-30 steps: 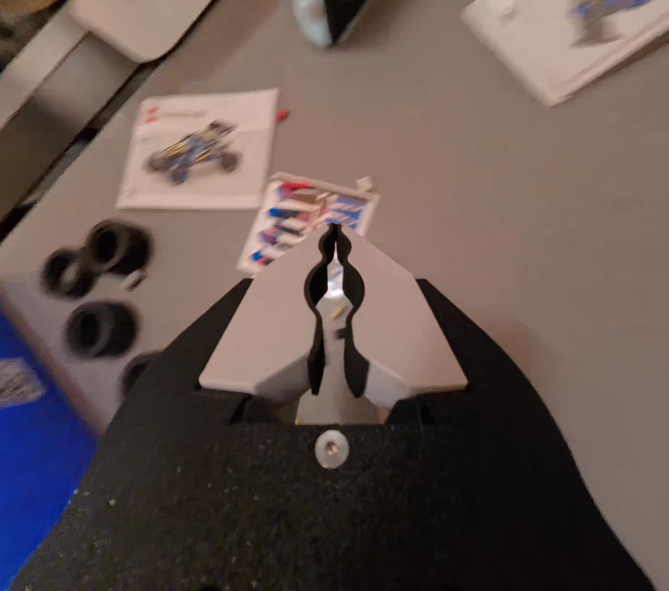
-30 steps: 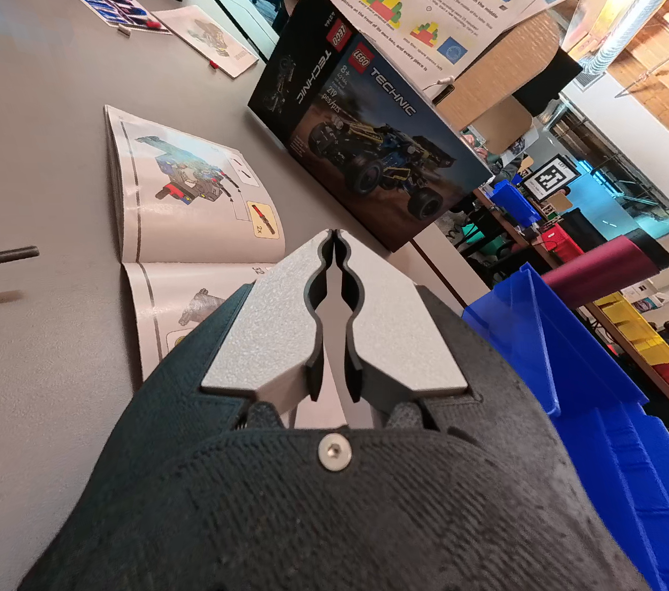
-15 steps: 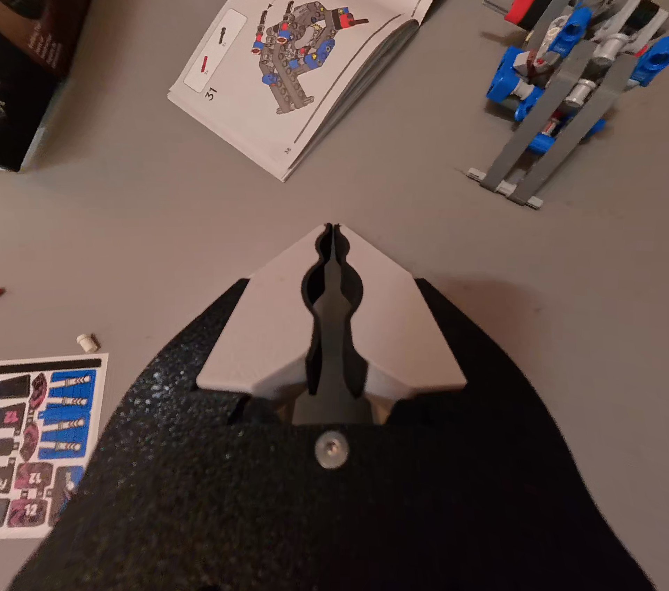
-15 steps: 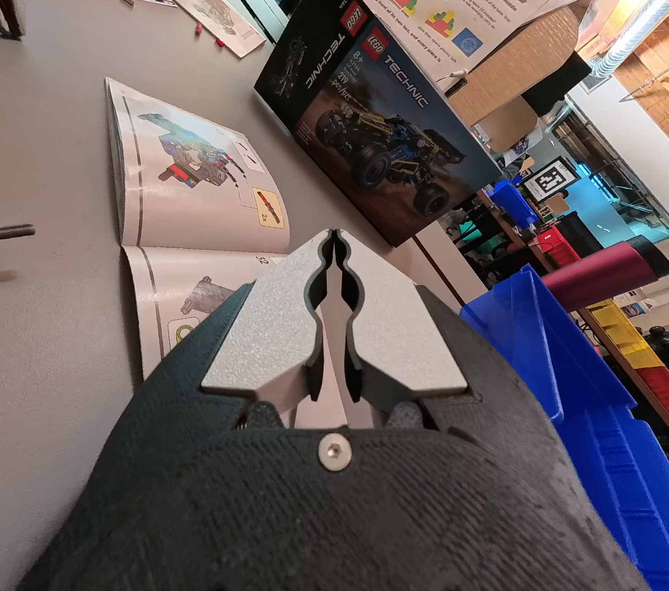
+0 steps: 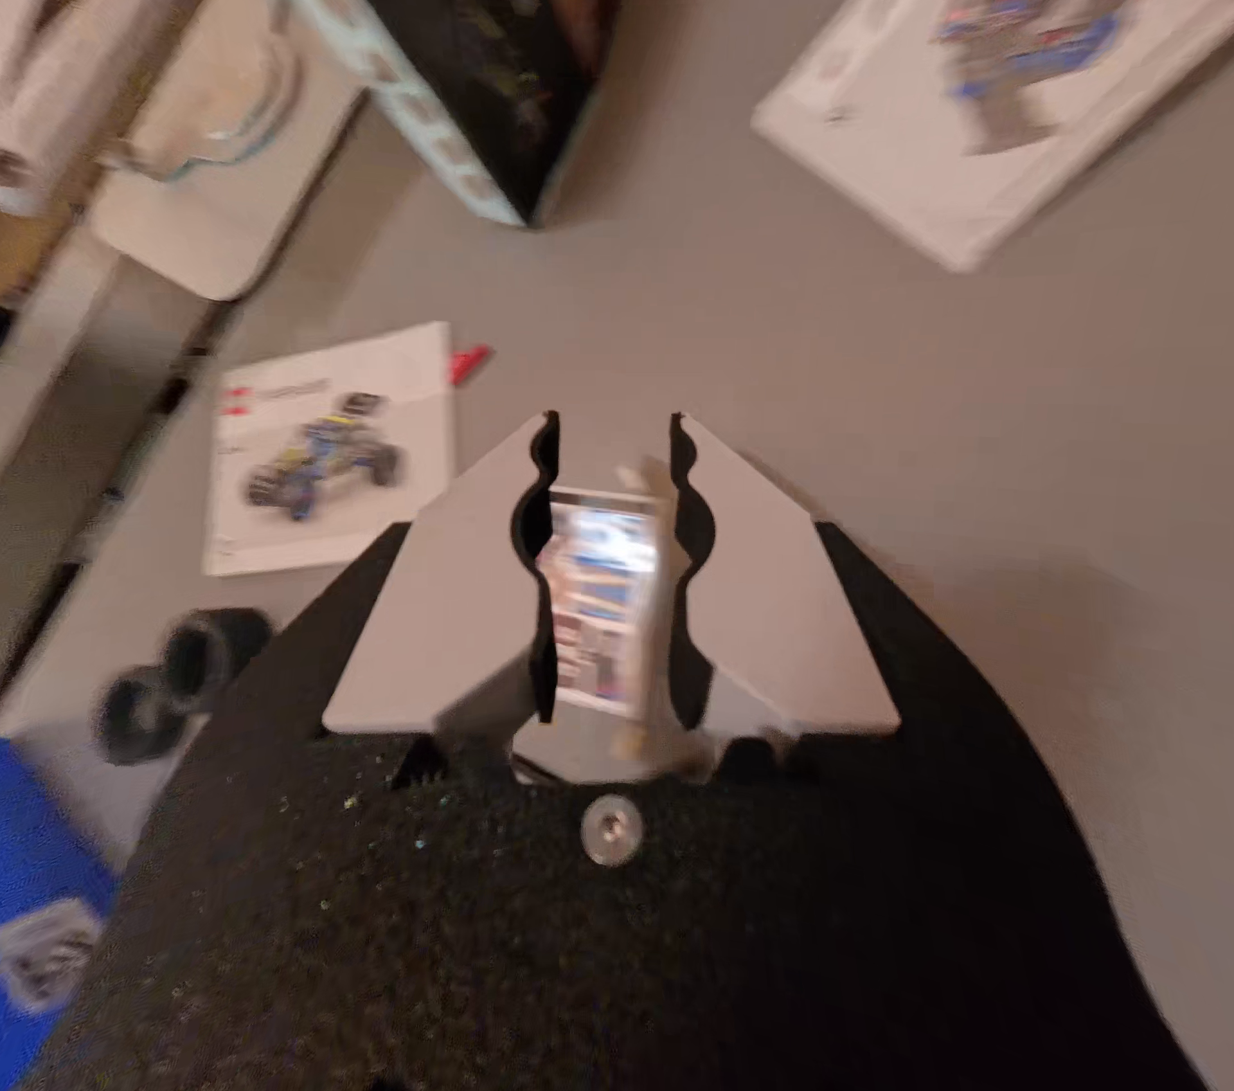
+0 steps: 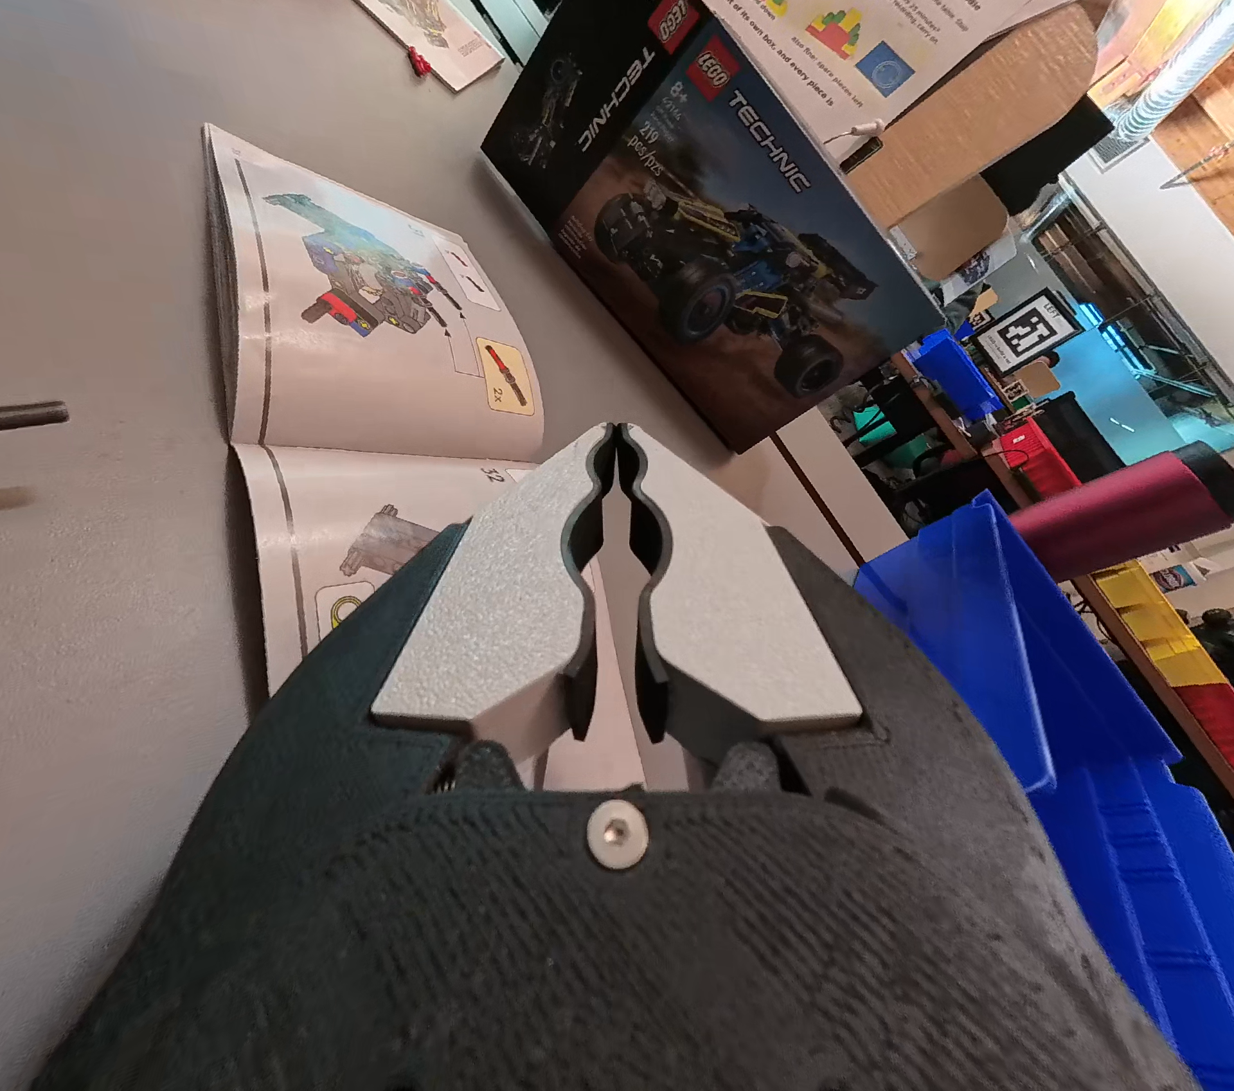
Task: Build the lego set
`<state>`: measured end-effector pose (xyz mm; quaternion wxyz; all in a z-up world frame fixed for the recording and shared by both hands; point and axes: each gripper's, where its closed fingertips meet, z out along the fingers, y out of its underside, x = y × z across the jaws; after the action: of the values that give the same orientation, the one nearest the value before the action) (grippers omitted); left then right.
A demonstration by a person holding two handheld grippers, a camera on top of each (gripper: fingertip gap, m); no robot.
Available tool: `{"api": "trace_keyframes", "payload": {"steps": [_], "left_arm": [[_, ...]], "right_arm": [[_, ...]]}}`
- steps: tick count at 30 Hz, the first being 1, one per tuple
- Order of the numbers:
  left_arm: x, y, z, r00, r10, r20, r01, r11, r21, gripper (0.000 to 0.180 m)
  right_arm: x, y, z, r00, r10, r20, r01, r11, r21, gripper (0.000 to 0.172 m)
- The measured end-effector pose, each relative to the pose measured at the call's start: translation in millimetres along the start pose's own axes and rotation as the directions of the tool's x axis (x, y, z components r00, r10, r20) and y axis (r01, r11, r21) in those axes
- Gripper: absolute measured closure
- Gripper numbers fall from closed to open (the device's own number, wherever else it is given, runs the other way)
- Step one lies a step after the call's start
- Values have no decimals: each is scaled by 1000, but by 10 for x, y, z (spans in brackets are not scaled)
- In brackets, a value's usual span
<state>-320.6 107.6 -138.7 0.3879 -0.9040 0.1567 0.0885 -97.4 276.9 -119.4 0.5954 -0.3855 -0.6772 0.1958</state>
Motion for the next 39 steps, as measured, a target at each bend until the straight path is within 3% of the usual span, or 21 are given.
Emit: {"api": "trace_keyframes", "payload": {"steps": [3, 8, 10, 13, 17, 21, 25, 29, 34, 37, 39], "left_arm": [[-449, 31, 278, 995, 77, -60, -78, 997, -17, 157], [-658, 79, 651, 977, 146, -158, -154, 987, -38, 163], [-680, 182, 754, 976, 101, -192, -125, 986, -113, 164], [-689, 189, 807, 981, 36, -190, -59, 991, -116, 176], [-632, 246, 734, 989, 17, -146, -39, 989, -146, 179], [-406, 153, 553, 986, 18, -165, -31, 997, -75, 179], [603, -376, 325, 945, 55, -323, -34, 997, 70, 179], [1453, -501, 383, 909, 182, -375, -145, 982, 125, 179], [1392, -427, 434, 951, 153, -267, -129, 986, 106, 167], [1217, -330, 106, 965, 111, -236, -78, 986, 145, 164], [821, -66, -185, 992, 54, -114, -42, 994, 103, 168]], "right_arm": [[-27, 29, 6, 1000, -6, 7, 6, 1000, -11, 172], [-31, 62, -2, 1000, -9, 9, 9, 1000, -23, 172], [-34, 72, 3, 1000, -4, 14, 4, 1000, -24, 172], [-43, 102, 9, 1000, -6, 21, 6, 999, -33, 172], [-39, 117, 10, 1000, -9, 23, 10, 999, -40, 172], [-49, 128, 15, 1000, -13, 28, 14, 999, -46, 172], [-75, 146, 30, 999, -20, 40, 22, 998, -56, 172], [-78, 150, 33, 999, -23, 40, 25, 998, -58, 172], [-75, 172, 38, 999, -16, 30, 18, 998, -61, 172], [-52, 172, 31, 1000, -12, 19, 13, 998, -60, 172], [-39, 167, 23, 1000, -11, 13, 12, 998, -59, 172]]}}
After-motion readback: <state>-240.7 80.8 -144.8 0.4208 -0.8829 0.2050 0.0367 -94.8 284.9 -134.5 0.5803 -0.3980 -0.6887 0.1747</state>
